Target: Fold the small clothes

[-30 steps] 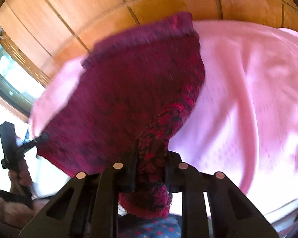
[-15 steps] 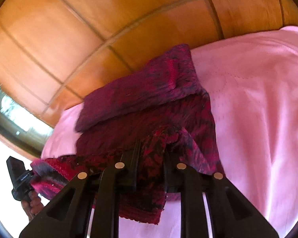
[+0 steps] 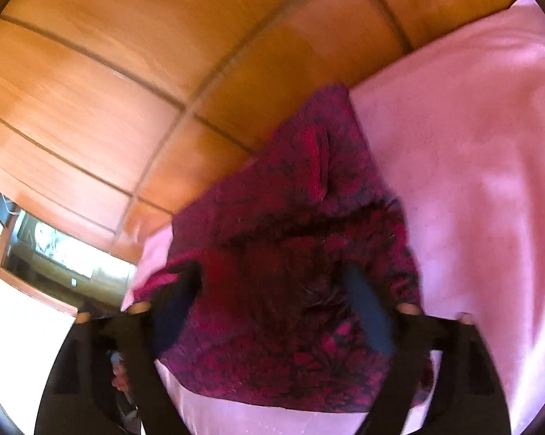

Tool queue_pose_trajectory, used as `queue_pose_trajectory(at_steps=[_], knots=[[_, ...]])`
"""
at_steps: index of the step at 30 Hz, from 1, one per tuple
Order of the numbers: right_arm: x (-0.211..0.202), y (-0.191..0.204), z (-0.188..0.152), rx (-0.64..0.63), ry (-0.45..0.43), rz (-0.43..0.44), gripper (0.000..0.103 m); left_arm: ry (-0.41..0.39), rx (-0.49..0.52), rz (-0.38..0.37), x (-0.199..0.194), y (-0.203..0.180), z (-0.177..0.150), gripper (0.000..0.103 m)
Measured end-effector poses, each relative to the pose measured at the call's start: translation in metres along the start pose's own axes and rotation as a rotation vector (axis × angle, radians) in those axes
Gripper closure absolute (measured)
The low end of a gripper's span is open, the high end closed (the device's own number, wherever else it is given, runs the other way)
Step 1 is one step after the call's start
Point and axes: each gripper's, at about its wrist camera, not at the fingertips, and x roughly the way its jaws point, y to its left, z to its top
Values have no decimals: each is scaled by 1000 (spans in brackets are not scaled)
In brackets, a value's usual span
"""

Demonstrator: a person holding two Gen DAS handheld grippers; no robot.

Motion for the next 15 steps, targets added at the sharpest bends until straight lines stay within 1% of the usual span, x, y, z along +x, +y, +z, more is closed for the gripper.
queue_pose_trajectory(at_steps=[1,3,4,5,6,7,8,10,12,13,14,15], knots=[[-9,-1,-2,-14,-21,-2,14,-27,-4,1,-9,4,-1,21],[-25,-5,-9,-43,-27,-25,14,-20,-11,-22,-22,17,-4,21],[-31,-7,-15,-58,-28,-46,14,-26,-8,-17,-27,21,-8,21],[-37,-10,-24,-89,-25,-81,14,-24,22,-11,-33,25,-16,21],[-38,-11,-30,-115,-20,-105,14,-10,47,-8,-33,25,-22,21],[-38,-12,-39,-163,-6,-148,15,11,74,-7,-33,25,-30,21],[-35,-10,-48,-205,16,-187,17,33,97,-11,-31,25,-39,21],[-22,-6,-64,-286,59,-256,27,77,156,-19,-24,21,-60,21],[1,-3,-73,-346,86,-331,31,95,193,4,-13,16,-71,23],[11,-1,-77,-370,90,-383,33,109,213,12,-6,11,-76,31],[15,-1,-77,-378,87,-408,35,124,230,21,-2,8,-79,51],[17,0,-75,-377,77,-420,45,124,253,79,5,3,-81,62]])
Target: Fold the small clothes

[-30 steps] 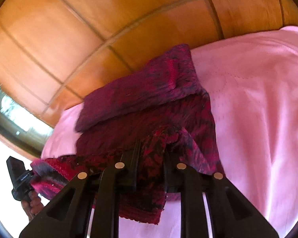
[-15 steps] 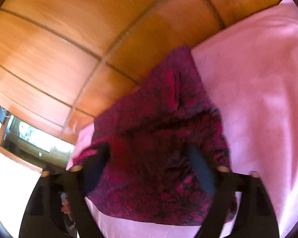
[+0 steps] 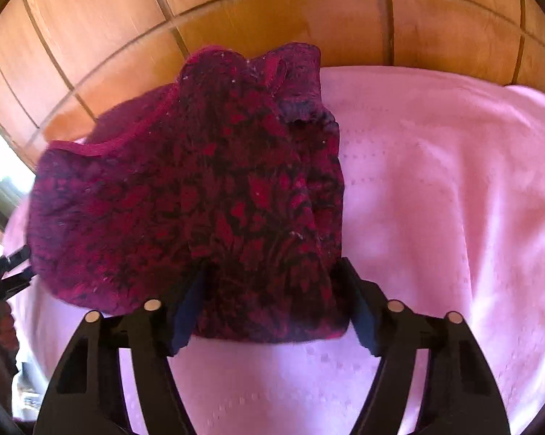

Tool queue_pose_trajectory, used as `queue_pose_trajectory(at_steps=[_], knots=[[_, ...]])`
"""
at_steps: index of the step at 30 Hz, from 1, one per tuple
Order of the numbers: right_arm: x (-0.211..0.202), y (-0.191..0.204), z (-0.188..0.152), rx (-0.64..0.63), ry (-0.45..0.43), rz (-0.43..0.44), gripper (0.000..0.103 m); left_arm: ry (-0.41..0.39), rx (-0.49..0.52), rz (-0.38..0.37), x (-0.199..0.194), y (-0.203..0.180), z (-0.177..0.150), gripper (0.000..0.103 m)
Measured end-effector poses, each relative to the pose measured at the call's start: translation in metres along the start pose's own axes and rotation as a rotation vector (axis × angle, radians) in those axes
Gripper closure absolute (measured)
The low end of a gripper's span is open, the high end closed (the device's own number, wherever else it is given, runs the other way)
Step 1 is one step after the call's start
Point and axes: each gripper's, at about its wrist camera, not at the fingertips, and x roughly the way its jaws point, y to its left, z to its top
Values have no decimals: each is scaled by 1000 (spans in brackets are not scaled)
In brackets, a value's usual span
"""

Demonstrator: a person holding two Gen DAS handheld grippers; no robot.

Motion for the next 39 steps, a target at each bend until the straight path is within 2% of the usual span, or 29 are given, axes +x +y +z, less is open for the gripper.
queue_pose_trajectory(at_steps=[1,3,10,14,18,23,26,29,31,32,33,34,35,37,39], knots=[[-2,1,1,6,-3,-2,62,-4,6,20,3,-5,0,67],[-15,1,3,15,-28,2,78,-24,-4,18,-3,-4,-2,79],[-59,-3,-15,60,-60,74,92,-65,33,9,-36,-9,-16,92],[-79,4,-33,79,-63,113,92,-74,38,-1,-52,-12,-32,93],[-95,3,-54,95,-30,145,92,-42,29,-1,-72,-6,-61,93],[-126,-1,-92,76,39,186,92,0,-4,-19,-105,-3,-99,93],[-137,-3,-115,40,101,175,92,39,-22,-15,-114,-2,-124,93],[-132,-6,-119,52,118,157,91,38,9,40,-113,-9,-121,89],[-129,-2,-110,52,99,129,78,-3,48,77,-119,-16,-112,85],[-131,-1,-106,42,76,111,69,-30,71,98,-123,-20,-106,79],[-134,1,-100,24,42,89,49,-60,106,114,-128,-26,-97,72],[-140,1,-101,12,15,84,47,-92,134,131,-131,-31,-90,67],[-143,4,-93,5,-16,85,47,-113,151,146,-133,-33,-86,58],[-145,13,-78,-19,-68,59,47,-148,206,175,-130,-44,-74,56],[-142,18,-70,-62,-103,35,47,-147,279,190,-123,-54,-68,56]])
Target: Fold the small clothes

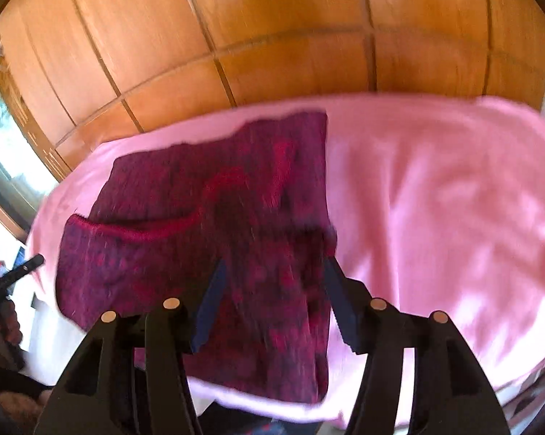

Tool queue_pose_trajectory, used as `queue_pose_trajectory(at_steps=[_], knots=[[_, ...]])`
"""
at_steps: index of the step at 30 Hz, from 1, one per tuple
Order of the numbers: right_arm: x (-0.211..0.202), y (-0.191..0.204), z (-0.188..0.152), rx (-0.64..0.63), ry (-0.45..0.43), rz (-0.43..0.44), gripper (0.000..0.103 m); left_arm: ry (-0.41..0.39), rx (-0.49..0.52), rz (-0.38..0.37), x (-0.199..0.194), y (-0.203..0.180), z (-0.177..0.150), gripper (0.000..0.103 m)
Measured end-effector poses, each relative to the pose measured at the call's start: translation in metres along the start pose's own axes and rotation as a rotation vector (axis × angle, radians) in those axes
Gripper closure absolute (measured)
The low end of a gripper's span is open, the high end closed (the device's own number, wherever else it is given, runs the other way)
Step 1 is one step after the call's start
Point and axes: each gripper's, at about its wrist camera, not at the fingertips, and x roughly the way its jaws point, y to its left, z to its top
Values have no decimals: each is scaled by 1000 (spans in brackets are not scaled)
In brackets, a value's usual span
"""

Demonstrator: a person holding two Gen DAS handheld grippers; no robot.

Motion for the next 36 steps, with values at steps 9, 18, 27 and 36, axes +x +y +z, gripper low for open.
queue_pose_trajectory(at_steps=[9,18,27,36], knots=[[54,43,12,-226,0,-135,67,58,170,-16,44,-19,13,56],[41,42,10,-233,6,-118,85,5,105,-92,28,-12,13,90],[-3,27,60,-70,-141,4,85,-140,50,-119,-5,-9,52,90],[65,24,126,-17,-172,-92,85,-143,25,-19,62,-5,115,91]])
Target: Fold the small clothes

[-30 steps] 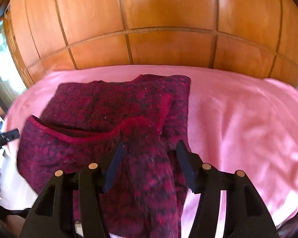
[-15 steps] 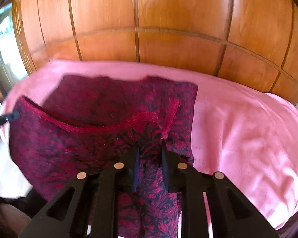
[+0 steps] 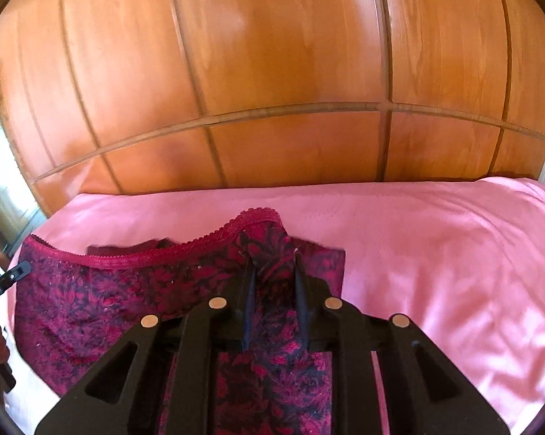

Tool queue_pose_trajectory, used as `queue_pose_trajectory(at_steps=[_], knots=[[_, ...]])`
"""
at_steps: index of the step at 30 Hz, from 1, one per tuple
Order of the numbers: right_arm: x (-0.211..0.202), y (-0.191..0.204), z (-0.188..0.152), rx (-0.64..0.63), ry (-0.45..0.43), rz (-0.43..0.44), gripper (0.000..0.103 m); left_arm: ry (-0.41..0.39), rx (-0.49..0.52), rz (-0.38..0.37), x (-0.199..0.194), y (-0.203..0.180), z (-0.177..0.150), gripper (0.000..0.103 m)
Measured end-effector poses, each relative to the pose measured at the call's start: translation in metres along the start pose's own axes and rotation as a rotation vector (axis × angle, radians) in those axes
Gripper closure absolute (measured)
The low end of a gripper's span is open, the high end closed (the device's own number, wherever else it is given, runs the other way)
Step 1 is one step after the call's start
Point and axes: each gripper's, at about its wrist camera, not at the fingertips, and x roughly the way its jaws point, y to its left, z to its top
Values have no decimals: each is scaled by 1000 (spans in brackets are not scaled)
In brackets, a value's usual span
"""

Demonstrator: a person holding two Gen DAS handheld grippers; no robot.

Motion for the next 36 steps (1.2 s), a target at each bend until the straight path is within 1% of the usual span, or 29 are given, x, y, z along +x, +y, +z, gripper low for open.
queue_pose_trajectory(at_steps=[2,4,8,12,15,17,19,21,22,23,24,26,27,29,31,33,35,36], knots=[[21,1,10,8,3,-32,86,11,-7,35,21,4,9,91],[42,0,18,23,11,-57,86,31,-33,53,45,10,20,91],[84,-3,29,29,44,-112,86,66,-27,111,85,11,34,91],[129,-11,27,34,111,-173,86,125,-37,156,122,20,34,91],[153,-19,18,44,170,-199,86,220,-62,189,158,32,24,91],[168,-25,13,63,209,-201,85,234,-56,201,167,35,18,91],[174,-25,11,57,220,-200,83,229,-58,208,165,34,19,90],[177,-26,13,52,229,-201,78,229,-55,213,159,32,20,86],[177,-28,16,57,230,-192,70,220,-65,207,154,32,21,86],[177,-28,18,65,226,-188,61,206,-72,202,147,31,23,81],[170,-30,20,77,211,-184,49,175,-76,214,134,27,25,75],[155,-30,24,79,163,-173,46,118,-70,239,114,21,24,74],[146,-27,24,72,142,-180,42,87,-61,239,101,15,22,74],[121,-21,21,56,95,-183,42,50,-39,222,82,4,15,74],[103,-11,16,33,69,-146,41,22,4,197,64,-11,6,74],[86,8,6,3,70,-65,36,27,37,155,54,-26,-9,74],[77,29,-9,-29,100,23,34,65,69,179,59,-34,-25,74],[75,39,-17,-46,113,46,33,92,62,185,67,-34,-30,74]])
